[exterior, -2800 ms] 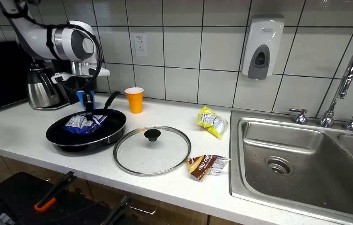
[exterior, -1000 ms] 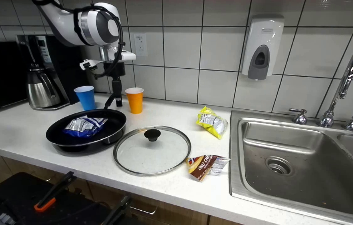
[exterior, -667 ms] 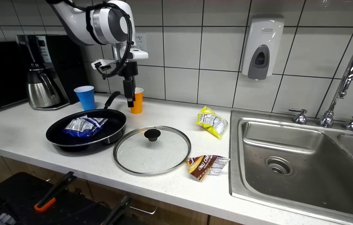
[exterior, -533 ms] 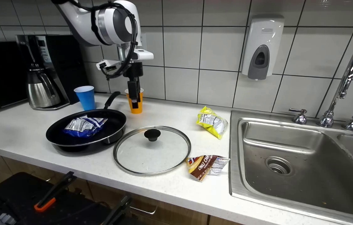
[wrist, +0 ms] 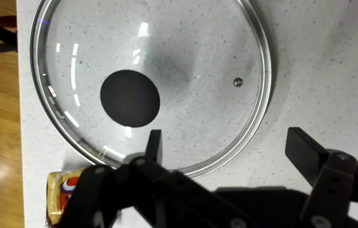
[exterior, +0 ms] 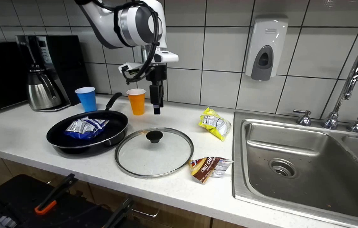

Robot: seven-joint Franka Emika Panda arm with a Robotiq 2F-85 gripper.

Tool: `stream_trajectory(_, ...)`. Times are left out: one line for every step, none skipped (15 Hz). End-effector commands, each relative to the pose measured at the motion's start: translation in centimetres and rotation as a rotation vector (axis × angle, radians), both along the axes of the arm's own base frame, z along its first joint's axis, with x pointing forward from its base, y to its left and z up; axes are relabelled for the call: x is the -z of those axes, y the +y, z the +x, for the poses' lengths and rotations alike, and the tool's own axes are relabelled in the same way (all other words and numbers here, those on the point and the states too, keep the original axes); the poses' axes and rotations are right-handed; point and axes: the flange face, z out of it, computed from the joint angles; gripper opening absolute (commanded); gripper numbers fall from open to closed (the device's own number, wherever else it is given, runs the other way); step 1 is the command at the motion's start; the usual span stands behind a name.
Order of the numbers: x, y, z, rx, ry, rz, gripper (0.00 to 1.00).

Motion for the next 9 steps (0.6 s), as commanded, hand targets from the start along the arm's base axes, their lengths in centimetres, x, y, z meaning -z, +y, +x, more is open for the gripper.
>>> stream_trajectory(-0.5, -3.6, -0.3, 0.008, -0.012, -0.032, 1.00)
stream_trajectory(-0.5, -4.5, -0.2, 0.007, -0.010, -0.041, 1.00)
stream_trajectory(-0.3, -5.5, -0.1, 0.002, -0.008, -0.052, 1.00)
stream_trajectory(-0.3, -6.3, 0.0, -0.010, -0.004, -0.062, 1.00)
stream_trajectory(0.0, -7.1, 0.2, -0.029, 0.003, -0.078, 1.00)
stream_trajectory(0.1, -7.7, 0.5, -0.059, 0.010, -0.090, 1.00)
stream_trajectory(0.3, -8.3, 0.8, -0.085, 0.021, -0.107, 1.00)
stream_trajectory(0.5, -8.9, 1.2, -0.109, 0.022, -0.114, 1.00)
stream_trajectory(0.8, -9.4, 1.7, -0.134, 0.026, -0.120, 1.00)
